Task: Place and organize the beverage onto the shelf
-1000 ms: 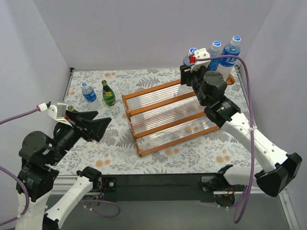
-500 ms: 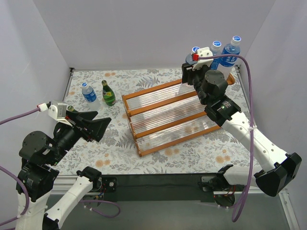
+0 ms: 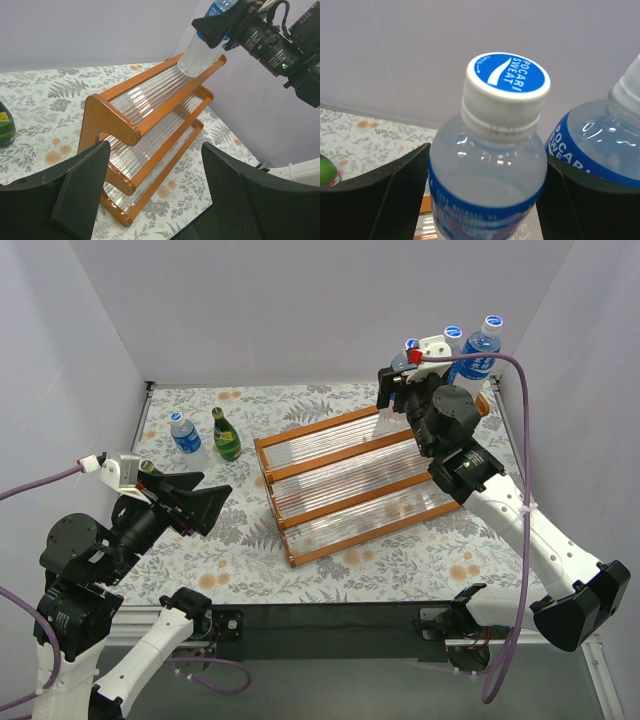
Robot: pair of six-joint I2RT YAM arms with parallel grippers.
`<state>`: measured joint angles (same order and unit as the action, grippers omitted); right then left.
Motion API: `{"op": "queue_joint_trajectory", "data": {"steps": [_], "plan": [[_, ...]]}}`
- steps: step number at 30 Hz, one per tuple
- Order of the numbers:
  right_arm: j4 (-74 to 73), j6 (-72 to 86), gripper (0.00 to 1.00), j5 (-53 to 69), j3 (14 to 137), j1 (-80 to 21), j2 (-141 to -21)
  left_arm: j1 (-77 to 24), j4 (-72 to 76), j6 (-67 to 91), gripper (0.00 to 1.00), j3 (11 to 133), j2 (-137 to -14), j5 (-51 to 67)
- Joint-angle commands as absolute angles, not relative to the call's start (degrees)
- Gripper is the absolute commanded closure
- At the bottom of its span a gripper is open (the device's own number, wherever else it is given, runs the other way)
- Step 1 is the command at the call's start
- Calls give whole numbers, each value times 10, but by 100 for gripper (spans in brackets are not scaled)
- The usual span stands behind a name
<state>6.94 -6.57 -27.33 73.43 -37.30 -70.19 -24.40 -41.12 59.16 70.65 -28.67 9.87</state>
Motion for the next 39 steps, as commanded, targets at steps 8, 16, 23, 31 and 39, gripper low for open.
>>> {"op": "queue_joint_trajectory", "data": {"steps": [8,16,23,31,39], "plan": [[143,-70,14,-280,765,-369,-671,-246,-412,588,28,716,-294,102],[142,-83,14,-255,778,-369,-661,-246,-409,591,28,718,-294,105],[144,-96,14,-222,798,-369,-651,-246,-405,592,28,719,-297,109],[144,-113,14,-174,815,-369,-642,-246,-407,594,28,725,-301,112],[147,-141,13,-142,857,-368,-643,-246,-414,597,27,737,-308,111]]}}
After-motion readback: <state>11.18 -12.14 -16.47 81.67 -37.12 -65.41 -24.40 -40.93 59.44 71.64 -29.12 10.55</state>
